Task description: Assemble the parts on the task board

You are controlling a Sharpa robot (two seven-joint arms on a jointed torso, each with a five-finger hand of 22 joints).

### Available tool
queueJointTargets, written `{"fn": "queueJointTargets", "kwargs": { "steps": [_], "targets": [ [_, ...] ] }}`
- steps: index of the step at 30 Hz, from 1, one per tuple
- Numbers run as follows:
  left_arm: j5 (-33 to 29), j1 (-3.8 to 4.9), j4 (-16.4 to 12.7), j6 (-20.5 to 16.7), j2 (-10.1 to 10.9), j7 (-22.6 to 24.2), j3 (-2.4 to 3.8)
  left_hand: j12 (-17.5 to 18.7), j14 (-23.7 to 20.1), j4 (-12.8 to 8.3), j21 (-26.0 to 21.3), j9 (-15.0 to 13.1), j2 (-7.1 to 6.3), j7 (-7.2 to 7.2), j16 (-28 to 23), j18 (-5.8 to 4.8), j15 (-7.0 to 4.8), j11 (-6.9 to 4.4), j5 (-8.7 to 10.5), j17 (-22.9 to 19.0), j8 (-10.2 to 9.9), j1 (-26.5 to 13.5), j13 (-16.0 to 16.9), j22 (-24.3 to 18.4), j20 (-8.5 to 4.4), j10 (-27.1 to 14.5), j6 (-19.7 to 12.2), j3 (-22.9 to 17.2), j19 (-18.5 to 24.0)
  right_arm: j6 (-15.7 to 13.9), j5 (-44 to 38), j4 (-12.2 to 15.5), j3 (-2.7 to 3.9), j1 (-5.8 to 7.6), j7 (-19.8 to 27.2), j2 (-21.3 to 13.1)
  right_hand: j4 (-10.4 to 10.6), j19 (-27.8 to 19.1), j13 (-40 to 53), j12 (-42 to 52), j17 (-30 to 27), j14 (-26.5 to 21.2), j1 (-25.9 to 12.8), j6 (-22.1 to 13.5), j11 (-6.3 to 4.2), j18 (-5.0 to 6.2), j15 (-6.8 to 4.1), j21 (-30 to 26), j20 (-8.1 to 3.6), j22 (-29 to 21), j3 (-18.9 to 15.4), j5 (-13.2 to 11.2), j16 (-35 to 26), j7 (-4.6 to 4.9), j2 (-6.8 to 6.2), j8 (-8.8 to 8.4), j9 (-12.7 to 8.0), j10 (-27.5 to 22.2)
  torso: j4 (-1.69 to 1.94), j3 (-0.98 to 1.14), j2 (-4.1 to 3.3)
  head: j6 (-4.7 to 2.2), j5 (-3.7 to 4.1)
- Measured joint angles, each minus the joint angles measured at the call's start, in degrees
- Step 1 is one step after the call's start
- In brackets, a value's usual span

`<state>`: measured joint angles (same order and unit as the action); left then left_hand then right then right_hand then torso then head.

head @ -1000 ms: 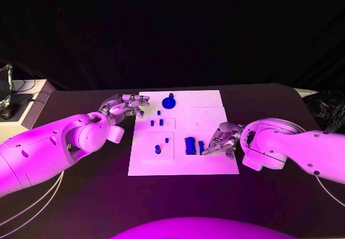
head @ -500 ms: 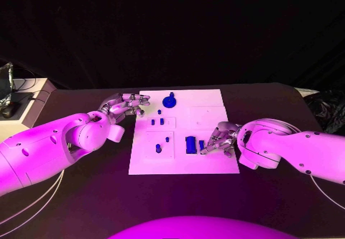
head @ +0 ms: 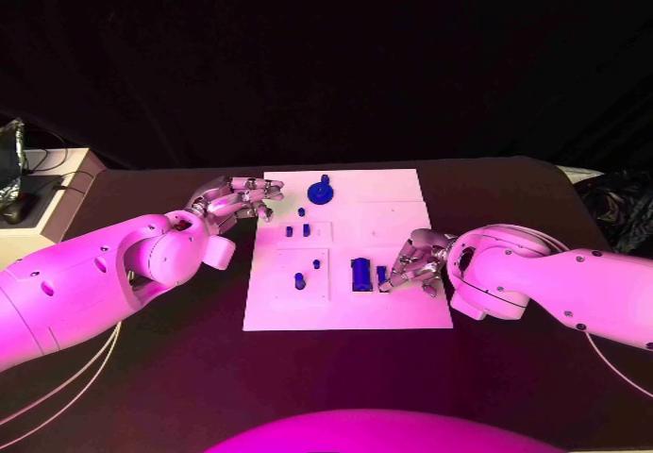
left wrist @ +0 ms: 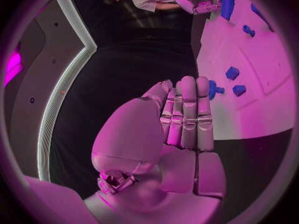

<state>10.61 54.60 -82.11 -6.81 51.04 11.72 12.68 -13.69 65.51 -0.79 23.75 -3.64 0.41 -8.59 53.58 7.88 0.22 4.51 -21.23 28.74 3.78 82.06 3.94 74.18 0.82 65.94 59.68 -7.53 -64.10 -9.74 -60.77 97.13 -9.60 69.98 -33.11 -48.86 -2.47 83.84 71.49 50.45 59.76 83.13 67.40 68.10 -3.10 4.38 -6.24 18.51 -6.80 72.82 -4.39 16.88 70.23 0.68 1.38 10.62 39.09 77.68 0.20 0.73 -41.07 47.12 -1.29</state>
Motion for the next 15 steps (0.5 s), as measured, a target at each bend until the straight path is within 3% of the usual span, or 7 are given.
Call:
{"fn": "queueJointTargets", "kwargs": {
  "steps": [4,8,12,15],
  "targets": [
    [0.0,-0.01,0.0,0.0,0.0,0.0,0.02,0.0,0.0,0.0,0.0,0.0,0.0,0.0,0.0,0.0,0.0,0.0,0.0,0.0,0.0,0.0,0.0,0.0,0.0,0.0,0.0,0.0,0.0,-0.2,0.0,0.4,-0.03,-0.05,0.2,-0.5,0.1,0.0,0.0,0.0,0.0,0.0,-0.3,0.0,0.0,0.0,0.0,0.0,0.0,0.0,-0.4,0.0,0.0,0.0,0.25,0.0,0.0,0.0,0.03,0.0,0.0,-0.05,-0.01],
    [0.0,-0.01,0.0,0.0,0.0,-0.1,0.01,0.0,0.0,0.0,0.0,0.0,0.09,0.0,0.0,0.0,0.0,0.0,0.0,0.0,0.0,-0.1,0.0,0.0,0.0,0.0,0.0,0.0,0.0,-0.8,0.1,0.9,0.0,-0.1,0.6,-1.7,2.7,0.0,0.0,0.0,0.0,0.0,-2.5,0.0,0.0,0.0,0.0,0.0,0.0,-0.1,-0.9,-1.3,0.0,0.0,-0.9,0.45,0.2,0.0,0.03,0.0,0.0,-0.1,-0.12],
    [0.0,-0.01,0.0,0.1,0.0,-0.1,0.01,0.0,0.0,0.1,0.0,0.0,0.3,0.0,0.0,0.0,0.0,0.0,0.0,0.0,0.0,-0.3,0.0,0.0,0.0,0.0,0.0,-0.1,0.0,-1.9,0.7,1.9,0.59,0.2,1.5,-2.7,4.8,0.1,0.0,0.0,0.0,0.0,-3.4,0.0,0.0,0.0,0.0,0.0,-0.08,-0.1,-0.6,-1.3,0.0,0.0,-1.89,0.45,0.3,0.0,0.03,0.0,0.02,-0.15,-0.16],
    [0.1,-0.01,0.0,0.1,0.0,-0.1,0.01,0.0,0.0,0.2,0.0,0.0,0.3,0.0,0.0,0.0,0.0,0.0,0.0,0.0,0.0,-0.3,0.0,0.0,0.0,0.0,0.0,-0.2,0.0,-2.8,1.2,2.6,1.11,0.76,2.3,-3.2,4.9,0.1,0.0,0.0,0.0,0.0,-3.3,0.0,0.0,0.0,0.0,0.0,-0.08,-0.1,-0.5,-1.3,0.0,0.0,-1.99,0.63,0.4,0.0,0.01,0.0,0.02,-0.2,-0.17]
  ]
}}
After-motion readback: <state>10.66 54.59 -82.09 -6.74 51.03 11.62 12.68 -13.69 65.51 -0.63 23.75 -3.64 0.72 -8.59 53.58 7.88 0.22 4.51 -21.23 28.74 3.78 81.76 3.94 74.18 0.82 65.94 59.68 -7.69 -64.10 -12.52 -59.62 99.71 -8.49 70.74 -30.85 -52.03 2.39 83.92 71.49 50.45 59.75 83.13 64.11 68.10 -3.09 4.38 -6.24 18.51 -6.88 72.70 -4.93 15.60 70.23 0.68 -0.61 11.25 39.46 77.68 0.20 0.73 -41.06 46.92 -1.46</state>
